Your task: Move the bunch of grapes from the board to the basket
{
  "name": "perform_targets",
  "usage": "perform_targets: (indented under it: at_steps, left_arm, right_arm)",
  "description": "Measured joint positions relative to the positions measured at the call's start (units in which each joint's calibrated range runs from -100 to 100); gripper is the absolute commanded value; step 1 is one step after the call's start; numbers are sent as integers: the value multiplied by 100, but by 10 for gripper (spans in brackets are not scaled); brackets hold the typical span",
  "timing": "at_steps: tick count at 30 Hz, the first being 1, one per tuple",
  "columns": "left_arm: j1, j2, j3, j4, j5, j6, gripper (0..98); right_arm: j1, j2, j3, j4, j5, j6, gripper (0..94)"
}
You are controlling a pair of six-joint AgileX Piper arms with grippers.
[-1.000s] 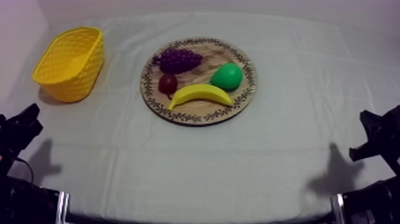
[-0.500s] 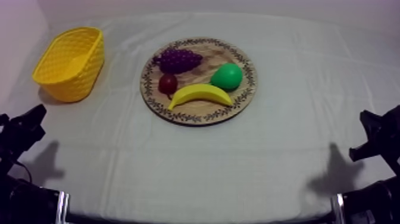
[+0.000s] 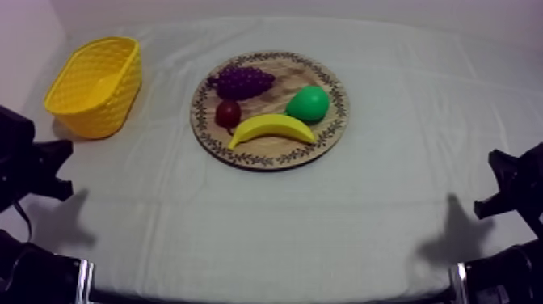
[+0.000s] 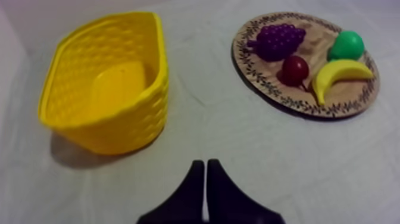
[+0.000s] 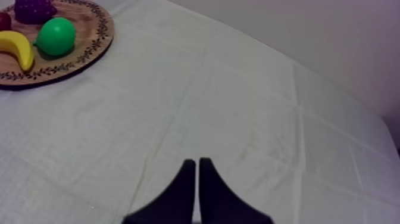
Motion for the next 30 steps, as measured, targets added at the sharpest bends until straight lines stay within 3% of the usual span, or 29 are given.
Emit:
perform_targets:
  at_steps: [7,16,25,30]
  left_arm:
    - [148,1468,-1382,109,824,-650,0]
    - [354,3836,-3891,46,2120,-1070,0]
    - [961,6159,-5958,-481,2397,-1274,0]
    - [1281,7268,-6830,-587,2581,-1493,0]
  right_arm:
    - [0,0,0,0,0,0,3]
    - [0,0,0,0,0,0,3]
    - [0,0,0,0,0,3,3]
    - [0,0,0,0,0,3,3]
